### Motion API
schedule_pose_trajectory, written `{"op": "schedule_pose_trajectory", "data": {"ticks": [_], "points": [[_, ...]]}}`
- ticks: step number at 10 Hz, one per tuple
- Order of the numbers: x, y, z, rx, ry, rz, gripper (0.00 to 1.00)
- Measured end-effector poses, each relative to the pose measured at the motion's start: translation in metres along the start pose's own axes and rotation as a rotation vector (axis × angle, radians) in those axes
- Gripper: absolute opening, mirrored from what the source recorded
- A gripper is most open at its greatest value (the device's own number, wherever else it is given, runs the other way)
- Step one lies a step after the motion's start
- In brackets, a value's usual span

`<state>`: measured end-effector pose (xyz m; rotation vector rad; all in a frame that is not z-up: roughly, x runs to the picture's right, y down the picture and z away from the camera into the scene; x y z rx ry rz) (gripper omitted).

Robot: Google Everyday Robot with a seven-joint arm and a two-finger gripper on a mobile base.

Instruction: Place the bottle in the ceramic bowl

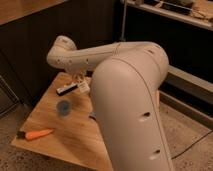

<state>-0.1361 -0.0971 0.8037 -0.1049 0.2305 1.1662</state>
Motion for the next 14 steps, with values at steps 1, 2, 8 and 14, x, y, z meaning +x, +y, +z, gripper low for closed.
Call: {"op": "schedule_pose_trajectory", "data": {"ticks": [1,2,8,14], "points": [[-0.002,-0.006,0.001,0.008,-0.001,0.008,0.0],[-0.004,-0.011,0.001,0.017,-0.002,0.016,0.0],[-0.016,-0.04,0.008,0.061,-0.008,0.064,0.0],[-0.022,-0.06,0.02,0.103,0.021,0.092,0.0]]}}
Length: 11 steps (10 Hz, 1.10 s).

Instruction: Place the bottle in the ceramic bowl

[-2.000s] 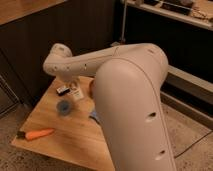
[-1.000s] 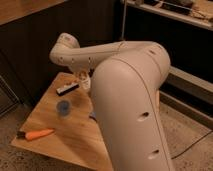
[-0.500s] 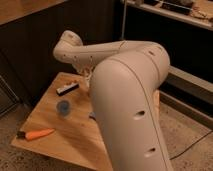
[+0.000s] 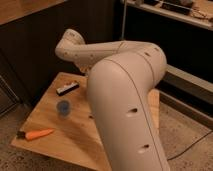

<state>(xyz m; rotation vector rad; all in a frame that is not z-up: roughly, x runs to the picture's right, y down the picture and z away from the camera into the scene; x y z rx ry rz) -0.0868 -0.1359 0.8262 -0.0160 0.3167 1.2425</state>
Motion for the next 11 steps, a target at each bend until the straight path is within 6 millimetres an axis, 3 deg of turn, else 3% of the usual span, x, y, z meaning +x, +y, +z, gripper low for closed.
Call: {"op": "schedule_pose_trajectory", "data": {"ticks": [11], "points": [[-0.0014,-0.0049,0.0081,0.009,0.037,0.012,0.0]]}}
